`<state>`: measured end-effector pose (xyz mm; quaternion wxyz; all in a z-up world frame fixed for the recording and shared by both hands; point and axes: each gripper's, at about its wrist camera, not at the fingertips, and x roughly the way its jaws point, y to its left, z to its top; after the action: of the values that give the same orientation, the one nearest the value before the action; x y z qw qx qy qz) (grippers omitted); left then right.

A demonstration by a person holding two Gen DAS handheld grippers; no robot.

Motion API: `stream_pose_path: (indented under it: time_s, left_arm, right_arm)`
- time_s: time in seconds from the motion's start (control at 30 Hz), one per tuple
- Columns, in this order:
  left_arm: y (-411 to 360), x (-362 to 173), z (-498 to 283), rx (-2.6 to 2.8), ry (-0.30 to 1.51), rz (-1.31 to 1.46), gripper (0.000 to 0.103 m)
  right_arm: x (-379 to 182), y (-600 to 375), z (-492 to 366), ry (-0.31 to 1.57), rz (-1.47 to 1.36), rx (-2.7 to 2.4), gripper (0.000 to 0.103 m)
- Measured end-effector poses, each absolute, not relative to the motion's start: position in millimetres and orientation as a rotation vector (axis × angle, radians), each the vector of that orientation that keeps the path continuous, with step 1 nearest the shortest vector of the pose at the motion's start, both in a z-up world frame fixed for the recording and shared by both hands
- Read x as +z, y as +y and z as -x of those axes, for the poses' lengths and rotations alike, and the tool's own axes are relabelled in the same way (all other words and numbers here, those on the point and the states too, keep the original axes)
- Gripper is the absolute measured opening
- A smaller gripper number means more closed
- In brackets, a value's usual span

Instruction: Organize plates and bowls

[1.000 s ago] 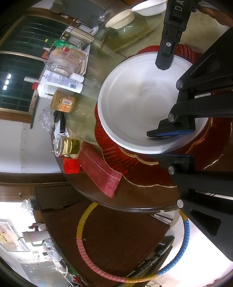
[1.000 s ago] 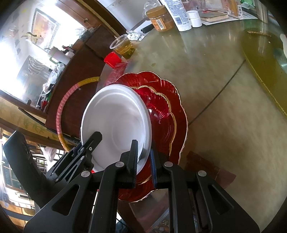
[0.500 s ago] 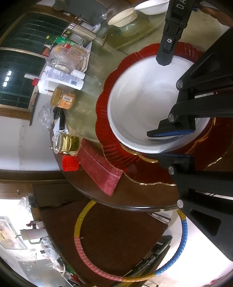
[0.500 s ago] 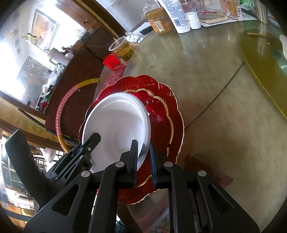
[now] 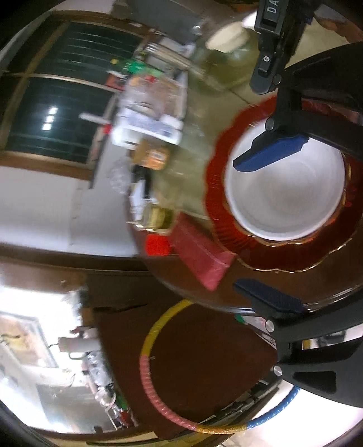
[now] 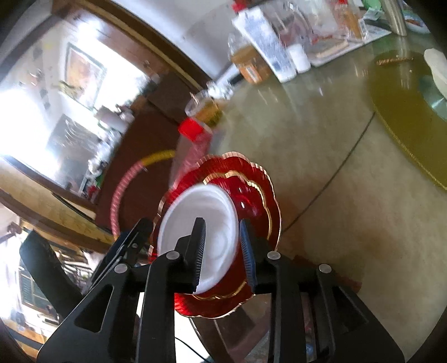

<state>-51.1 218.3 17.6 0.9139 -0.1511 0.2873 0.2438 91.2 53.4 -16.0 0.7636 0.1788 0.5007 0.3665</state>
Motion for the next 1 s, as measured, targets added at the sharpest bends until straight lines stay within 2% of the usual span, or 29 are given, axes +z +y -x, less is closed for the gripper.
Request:
stream_pose_path:
  time_s: [0.03, 0.07, 0.13, 0.23, 0.33, 0.43, 0.53, 1.0]
  left_arm:
    - [216.1, 22.2, 53.6, 0.508, 0.565, 0.306, 0.081]
    - [214.4, 25.6, 54.8, 0.51, 0.544, 0.3, 0.081]
    - [207.9, 31.7, 55.3, 0.508, 0.508, 0.285, 0.083]
    - [192.4, 36.6, 47.3, 0.462, 0.495, 0.258, 0.085]
    - [168.3, 33.8, 29.9, 0.379, 0.537, 0.208, 0.085]
    - [141.6, 29.2, 15.9, 0.297, 0.572, 0.154, 0.085]
    - [116.2, 24.9, 4.3, 0.227, 0.607, 0.112, 0.085]
    - [22.9, 6.1, -51.8, -0.067, 0.839, 0.122, 0.085]
  right_arm:
    - [-12.5, 47.9, -89.8, 1.062, -0.403, 0.793, 0.035]
    - [-9.7, 41.9, -88.5, 1.041, -0.418, 0.79, 0.055]
    - [-5.5, 28.3, -86.5, 1.007, -0.46, 0.784, 0.073]
    - [-3.6, 5.3, -89.0, 1.0, -0.499, 0.749, 0.073]
    - [-5.8, -18.6, -90.6, 0.995, -0.525, 0.706, 0.083]
    - [-12.5, -44.3, -91.0, 1.0, -0.533, 0.667, 0.084]
    - [-17.5, -70.0, -89.1, 1.003, -0.551, 0.642, 0.092]
    - [-17.3, -209.0, -64.9, 0.926, -0.728, 0.464, 0.093]
